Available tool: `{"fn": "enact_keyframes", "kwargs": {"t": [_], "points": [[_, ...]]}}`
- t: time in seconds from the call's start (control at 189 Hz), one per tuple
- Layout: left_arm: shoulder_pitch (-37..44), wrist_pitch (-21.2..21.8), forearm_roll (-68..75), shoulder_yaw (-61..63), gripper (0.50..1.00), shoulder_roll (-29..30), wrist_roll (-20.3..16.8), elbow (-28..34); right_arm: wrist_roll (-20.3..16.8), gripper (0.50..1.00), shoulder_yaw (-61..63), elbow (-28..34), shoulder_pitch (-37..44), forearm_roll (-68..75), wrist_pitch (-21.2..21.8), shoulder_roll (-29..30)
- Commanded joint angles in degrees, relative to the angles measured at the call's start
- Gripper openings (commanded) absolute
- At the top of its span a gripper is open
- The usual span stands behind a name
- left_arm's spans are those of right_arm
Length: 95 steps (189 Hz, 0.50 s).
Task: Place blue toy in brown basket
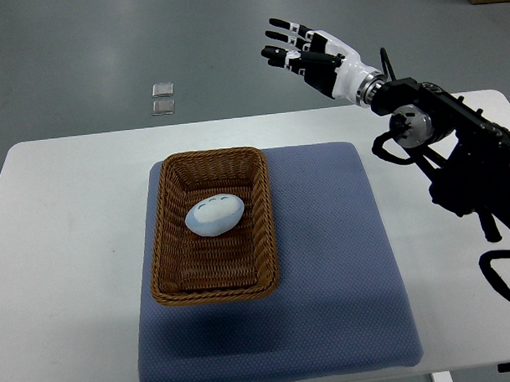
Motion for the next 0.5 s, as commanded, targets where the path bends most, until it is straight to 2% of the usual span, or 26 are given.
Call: {"fn": "enact_keyframes", "kwargs": {"t": [0.0,0.08,0.27,0.498], "points": [[0.08,-0.01,0.00,0.00,1.000,0.00,0.00,-0.01,3.54,0.891,6.09,-0.19,-4.87,3.63,0.19,0.21],[0.08,-0.01,0.00,0.00,1.000,0.00,0.00,0.17,5.82,0.893,7.06,-0.37,-7.94,6.79,0.46,1.00],[0.08,-0.01,0.00,0.00,1.000,0.00,0.00,0.26,8.72,0.893,7.24,-1.60,-12.07,8.81,0.63,2.93],[0.08,-0.01,0.00,0.00,1.000,0.00,0.00,0.08,9.34,0.895,7.24,-1.77,-13.13,8.90,1.60,3.46]]}}
